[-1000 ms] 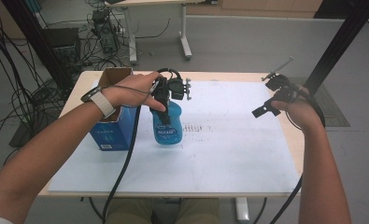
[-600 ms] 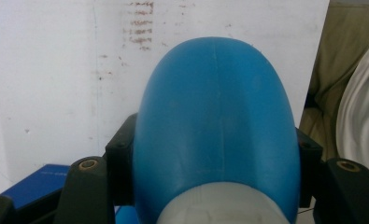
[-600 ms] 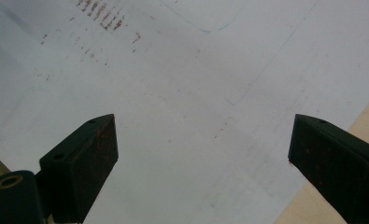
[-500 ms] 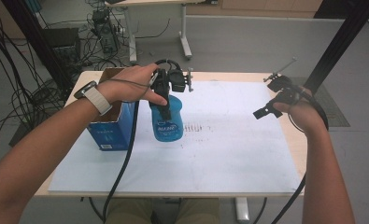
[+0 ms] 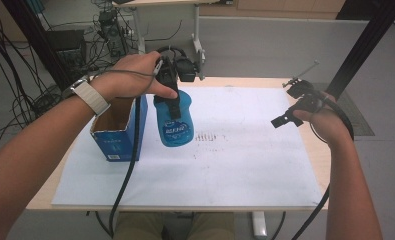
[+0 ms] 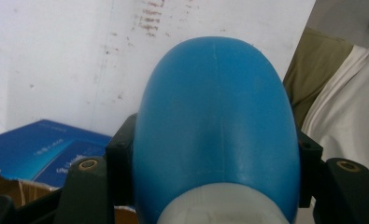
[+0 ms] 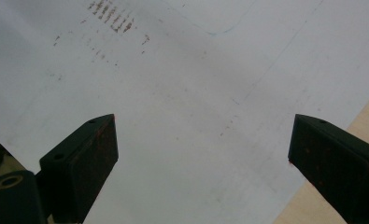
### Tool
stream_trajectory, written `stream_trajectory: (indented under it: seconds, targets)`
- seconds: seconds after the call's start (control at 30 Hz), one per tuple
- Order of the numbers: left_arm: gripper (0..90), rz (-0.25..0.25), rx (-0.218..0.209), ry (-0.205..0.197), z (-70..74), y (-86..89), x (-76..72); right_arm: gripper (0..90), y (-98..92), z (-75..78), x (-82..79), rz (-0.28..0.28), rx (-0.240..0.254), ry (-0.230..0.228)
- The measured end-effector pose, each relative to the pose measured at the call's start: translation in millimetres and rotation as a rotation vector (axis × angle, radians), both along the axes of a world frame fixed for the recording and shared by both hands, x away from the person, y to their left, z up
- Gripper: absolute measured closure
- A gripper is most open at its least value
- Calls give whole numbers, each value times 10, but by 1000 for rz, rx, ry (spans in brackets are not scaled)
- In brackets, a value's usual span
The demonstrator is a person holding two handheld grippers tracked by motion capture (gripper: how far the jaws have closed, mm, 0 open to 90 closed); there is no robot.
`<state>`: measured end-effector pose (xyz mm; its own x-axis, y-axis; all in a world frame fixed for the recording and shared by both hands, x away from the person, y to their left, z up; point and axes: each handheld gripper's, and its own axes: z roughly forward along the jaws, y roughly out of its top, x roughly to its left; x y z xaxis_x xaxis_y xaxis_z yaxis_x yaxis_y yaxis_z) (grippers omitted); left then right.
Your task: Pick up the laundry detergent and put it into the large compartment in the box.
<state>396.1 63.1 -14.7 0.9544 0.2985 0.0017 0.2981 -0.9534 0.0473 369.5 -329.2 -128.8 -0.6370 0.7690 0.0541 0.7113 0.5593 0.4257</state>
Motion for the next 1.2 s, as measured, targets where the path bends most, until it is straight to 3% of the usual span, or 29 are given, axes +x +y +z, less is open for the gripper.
stream_trajectory:
  seconds: [0.17,0.73,0.87,1.1,1.2]
  targets:
    - [381,100,-10,5,126,36,-23,83,27,49,-26,6,-1,-10]
    - [381,272,-6,-23,551,63,-97,83,96,13,12,20,2,-11]
    - [381,349,-18,-26,659,100,-74,83,118,30,33,23,1,-12]
    - [381,414,-33,-27,759,171,-41,82,129,44,38,25,5,-18]
    - [381,470,-42,-26,809,221,-18,83,133,46,38,23,3,-18]
